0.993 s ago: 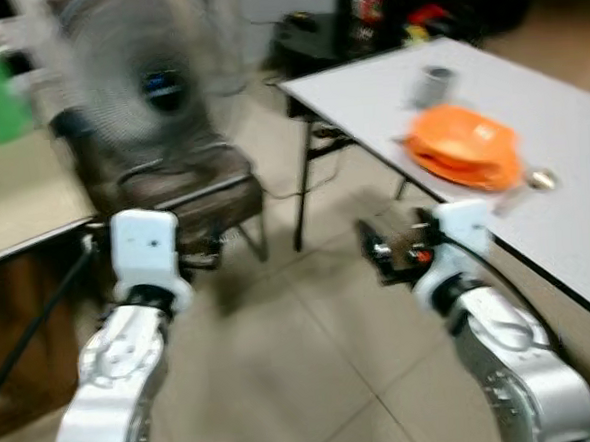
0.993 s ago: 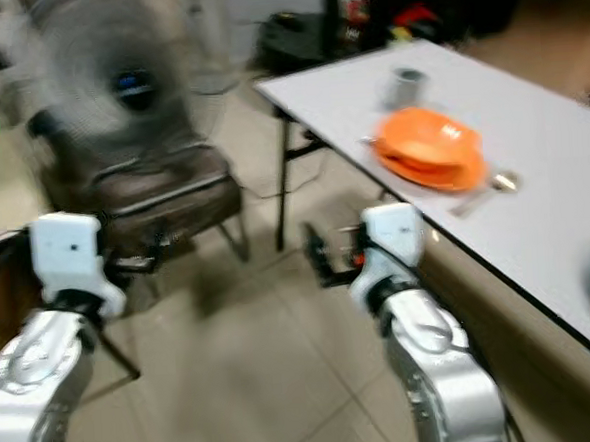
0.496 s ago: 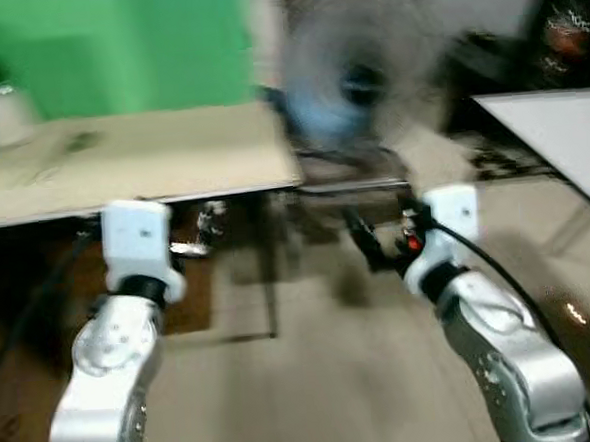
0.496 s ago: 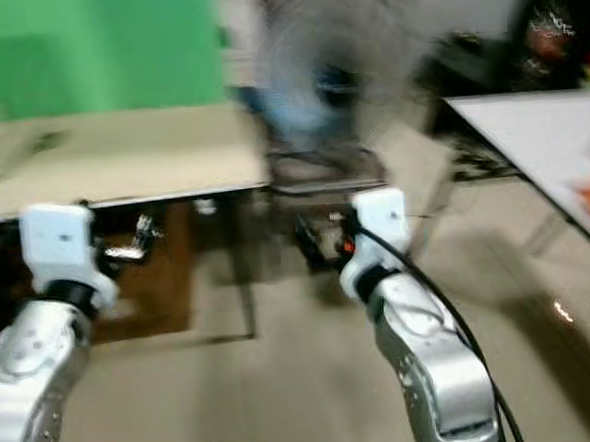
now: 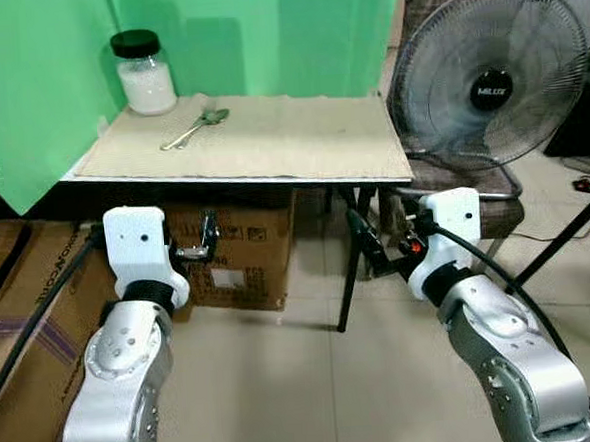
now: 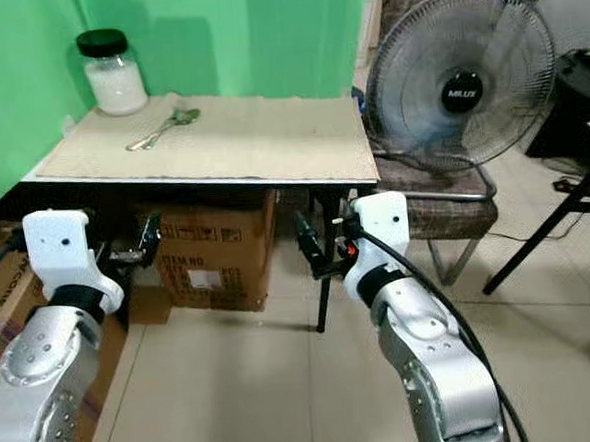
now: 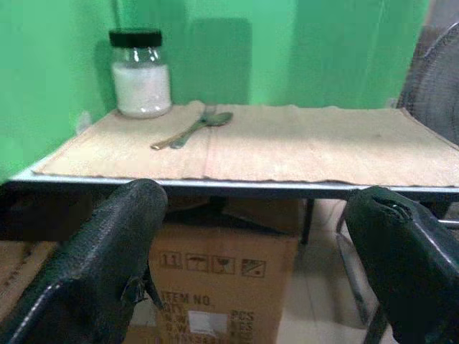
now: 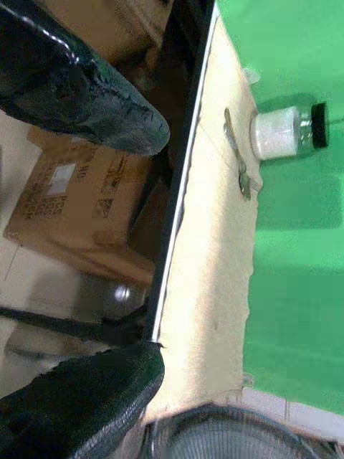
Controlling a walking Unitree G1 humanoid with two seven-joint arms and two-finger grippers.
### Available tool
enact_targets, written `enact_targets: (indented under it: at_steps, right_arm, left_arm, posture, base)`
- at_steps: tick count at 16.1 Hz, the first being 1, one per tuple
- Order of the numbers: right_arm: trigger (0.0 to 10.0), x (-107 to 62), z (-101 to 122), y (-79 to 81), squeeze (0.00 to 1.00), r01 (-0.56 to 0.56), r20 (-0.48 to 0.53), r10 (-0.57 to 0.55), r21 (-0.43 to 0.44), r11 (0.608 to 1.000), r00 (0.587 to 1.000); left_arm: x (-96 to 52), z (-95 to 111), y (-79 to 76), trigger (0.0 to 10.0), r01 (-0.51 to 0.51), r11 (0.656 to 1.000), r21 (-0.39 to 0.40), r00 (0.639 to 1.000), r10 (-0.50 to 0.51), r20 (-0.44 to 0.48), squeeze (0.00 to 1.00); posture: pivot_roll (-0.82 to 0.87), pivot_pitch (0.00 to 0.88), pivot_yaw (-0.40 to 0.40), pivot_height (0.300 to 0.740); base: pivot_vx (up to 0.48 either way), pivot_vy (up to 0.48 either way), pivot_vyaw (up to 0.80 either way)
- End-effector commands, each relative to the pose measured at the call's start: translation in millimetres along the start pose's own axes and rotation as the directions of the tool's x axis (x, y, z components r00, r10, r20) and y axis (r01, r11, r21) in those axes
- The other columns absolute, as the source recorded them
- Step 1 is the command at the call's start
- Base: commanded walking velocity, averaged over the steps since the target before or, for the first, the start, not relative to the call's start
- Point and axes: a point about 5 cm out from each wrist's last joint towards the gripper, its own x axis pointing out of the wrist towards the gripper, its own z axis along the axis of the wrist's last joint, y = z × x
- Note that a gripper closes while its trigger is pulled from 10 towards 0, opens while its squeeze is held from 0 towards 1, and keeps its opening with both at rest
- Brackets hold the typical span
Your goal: Setting the table
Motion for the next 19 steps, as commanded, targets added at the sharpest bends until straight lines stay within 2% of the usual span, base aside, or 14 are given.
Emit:
enact_targets:
  at_steps: [1,5,7,10,13,17,19]
  right_arm:
    - [10.0,-1.5,5,-4.1,0.0,0.013,0.014,-0.013,-0.023,1.0,1.0]
    - [10.0,-2.2,5,-2.6,0.0,-0.021,0.0,0.021,-0.06,0.998,1.0]
    - [10.0,-2.0,4,0.9,0.0,-0.055,-0.01,0.054,-0.069,0.996,0.998]
    - [10.0,3.2,1,7.4,0.0,-0.072,-0.01,0.072,-0.066,0.995,0.997]
    - [10.0,6.7,-4,8.2,0.0,-0.071,-0.015,0.071,-0.045,0.996,0.997]
    - [10.0,11.0,-10,13.7,0.0,-0.112,-0.031,0.11,-0.067,0.991,0.993]
    - [10.0,13.5,-11,14.1,0.0,-0.11,-0.024,0.109,-0.07,0.991,0.994]
  left_arm:
    - [1.0,0,-4.3,10.0,0.014,1.0,-0.022,1.0,-0.013,0.01,0.0]
    - [0.1,-1,-4.2,10.0,0.008,0.999,-0.035,1.0,-0.007,0.016,0.0]
    - [-2.1,-2,-3.7,10.0,0.001,1.0,-0.031,1.0,-0.001,0.015,0.0]
    - [-8.6,-5,3.3,10.0,0.0,1.0,0.012,1.0,0.0,0.001,0.0]
    - [-9.6,0,9.5,10.0,-0.008,0.999,0.047,1.0,0.008,0.011,0.0]
    - [-19.2,-3,12.1,10.0,-0.013,0.998,0.066,1.0,0.014,-0.01,0.0]
    - [-21.3,-6,10.9,10.0,-0.004,0.997,0.077,1.0,0.005,-0.02,0.0]
  posture:
    - [0.04,0.004,-0.01,0.74]
    - [0.04,0.002,-0.021,0.74]
    - [0.05,0.0,-0.034,0.74]
    - [0.08,0.0,-0.017,0.74]
    - [0.12,0.0,-0.025,0.74]
    - [0.14,0.0,-0.032,0.74]
    - [0.14,0.0,-0.034,0.74]
  base:
    - [0.262,0.0,0.0]
    - [0.304,0.0,0.0]
    - [0.351,0.0,0.62]
    - [0.376,0.0,0.79]
    - [0.391,0.0,0.0]
    - [0.389,0.0,0.0]
    - [0.39,0.0,0.77]
